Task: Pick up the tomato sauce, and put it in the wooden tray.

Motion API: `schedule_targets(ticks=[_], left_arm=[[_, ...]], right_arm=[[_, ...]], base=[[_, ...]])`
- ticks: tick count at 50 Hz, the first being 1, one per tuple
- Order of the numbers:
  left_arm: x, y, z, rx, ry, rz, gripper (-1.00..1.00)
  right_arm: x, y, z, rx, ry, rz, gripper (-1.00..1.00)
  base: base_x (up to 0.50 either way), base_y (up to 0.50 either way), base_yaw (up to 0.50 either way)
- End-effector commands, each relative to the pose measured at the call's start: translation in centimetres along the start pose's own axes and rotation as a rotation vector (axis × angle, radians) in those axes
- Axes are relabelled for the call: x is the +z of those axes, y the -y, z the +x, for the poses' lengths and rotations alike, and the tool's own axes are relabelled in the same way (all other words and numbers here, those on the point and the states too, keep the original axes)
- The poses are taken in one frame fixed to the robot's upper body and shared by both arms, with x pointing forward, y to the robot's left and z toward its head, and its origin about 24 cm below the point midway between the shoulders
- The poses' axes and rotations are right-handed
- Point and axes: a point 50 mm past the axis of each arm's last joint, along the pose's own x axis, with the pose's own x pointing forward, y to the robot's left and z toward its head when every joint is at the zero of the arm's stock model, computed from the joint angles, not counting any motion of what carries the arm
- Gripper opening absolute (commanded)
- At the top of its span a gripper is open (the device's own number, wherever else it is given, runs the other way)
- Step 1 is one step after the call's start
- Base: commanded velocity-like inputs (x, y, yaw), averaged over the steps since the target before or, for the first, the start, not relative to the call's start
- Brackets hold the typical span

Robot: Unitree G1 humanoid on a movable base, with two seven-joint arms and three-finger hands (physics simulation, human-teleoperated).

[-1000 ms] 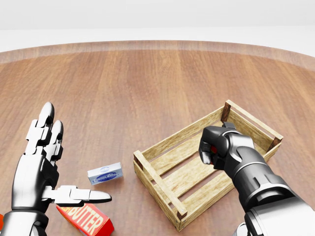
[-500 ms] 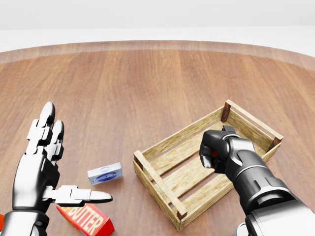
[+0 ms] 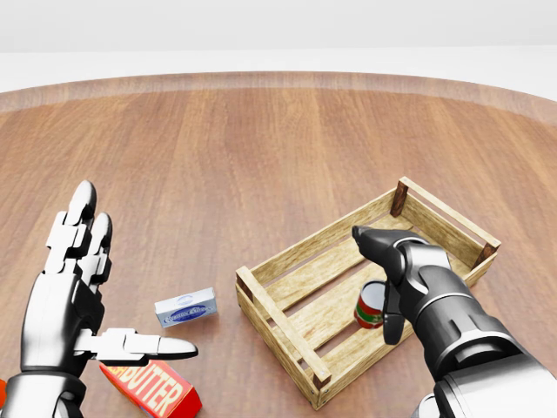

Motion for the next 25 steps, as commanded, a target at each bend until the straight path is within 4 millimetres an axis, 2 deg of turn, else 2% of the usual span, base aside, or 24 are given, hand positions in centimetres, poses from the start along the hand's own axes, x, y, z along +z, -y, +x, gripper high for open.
schedule_targets(ticks=[1,16,25], left_arm=[[0.0,0.0,0.0,0.002,-0.001,0.001,1.0],[-0.1,-0.1,0.0,0.003,-0.003,0.0,1.0],[0.0,0.1,0.0,-0.002,0.001,-0.002,1.0]], right_arm=[[0.0,0.0,0.0,-0.003,-0.001,-0.007,1.0],[-0.1,0.3,-0.1,-0.004,0.011,0.011,1.0],[-0.3,1.6,-0.4,-0.025,0.048,0.018,1.0]], base=[[0.0,0.0,0.0],[0.0,0.0,0.0],[0.0,0.0,0.0]])
